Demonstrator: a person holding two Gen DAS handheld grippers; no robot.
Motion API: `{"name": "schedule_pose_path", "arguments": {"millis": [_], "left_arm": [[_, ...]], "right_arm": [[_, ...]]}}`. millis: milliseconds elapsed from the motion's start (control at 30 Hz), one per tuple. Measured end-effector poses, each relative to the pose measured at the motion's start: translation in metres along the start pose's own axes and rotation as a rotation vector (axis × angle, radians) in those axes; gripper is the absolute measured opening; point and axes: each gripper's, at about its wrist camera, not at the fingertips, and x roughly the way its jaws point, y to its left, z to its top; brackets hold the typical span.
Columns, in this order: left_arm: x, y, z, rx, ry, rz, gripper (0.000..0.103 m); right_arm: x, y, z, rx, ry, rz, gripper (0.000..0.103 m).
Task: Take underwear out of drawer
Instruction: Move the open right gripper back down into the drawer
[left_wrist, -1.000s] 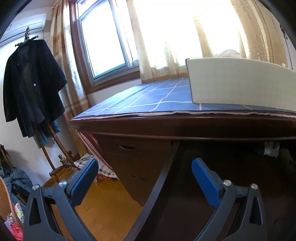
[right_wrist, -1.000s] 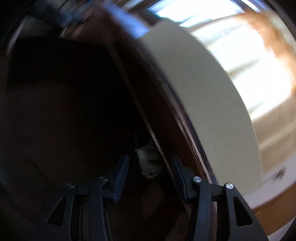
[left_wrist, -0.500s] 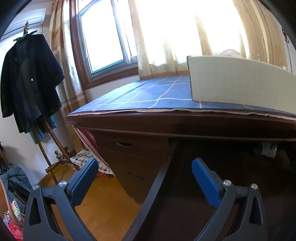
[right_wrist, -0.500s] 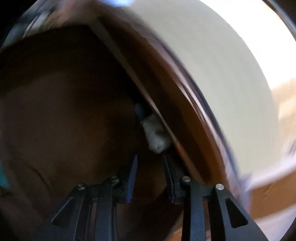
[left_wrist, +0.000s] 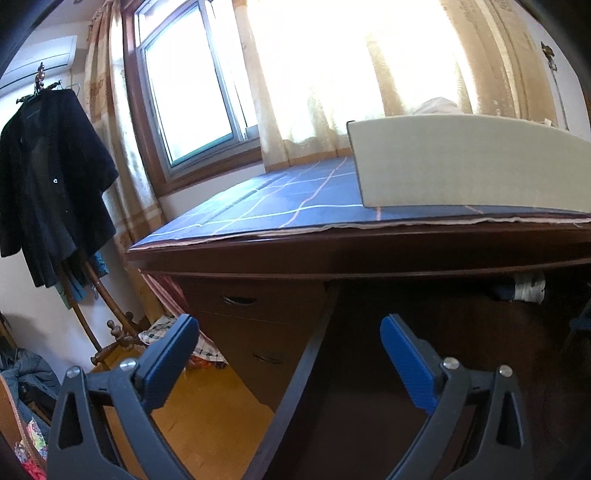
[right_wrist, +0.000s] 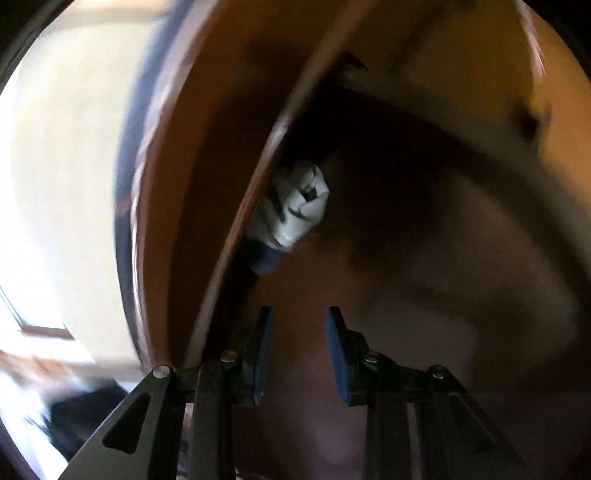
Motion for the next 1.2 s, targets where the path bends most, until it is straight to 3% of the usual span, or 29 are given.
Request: {"name": "schedule_pose_path", "arguments": {"millis": [133, 200, 400, 500, 567, 633, 1200], "left_arm": [[0.001, 0.002, 0.0, -0.006, 0.01, -0.022, 0.101], [0.001, 0.002, 0.001, -0.007, 0.01, -0.026, 0.101], [-0.001, 0.0, 0.001, 0.014, -0.004, -0.024, 0.101], [-0.001, -0.001, 0.0, 0.014, -0.006, -0.029, 0.101], [-0.001, -0.001, 0.001, 0.021, -0.004, -0.034, 0.101], [-0.001, -0.002, 0.0, 0.027, -0.002, -0.035, 0.101], [-0.007, -0.005, -0.003, 0.059, -0.024, -0.039, 0.101]], "right_arm": [[0.014, -0.008, 0.003, 0.127, -0.14, 0.133, 0.028], [0.018, -0.017, 0.001, 0.195, -0.183, 0.13, 0.028], [0.042, -0.03, 0.01, 0.375, -0.167, 0.185, 0.028], [0.039, -0.04, 0.014, 0.45, -0.253, 0.205, 0.028], [0.052, -0.043, 0.016, 0.506, -0.234, 0.286, 0.029], [0.055, -0.049, 0.014, 0.563, -0.251, 0.27, 0.029], [0.064, -0.054, 0.01, 0.749, -0.368, 0.397, 0.029]]}}
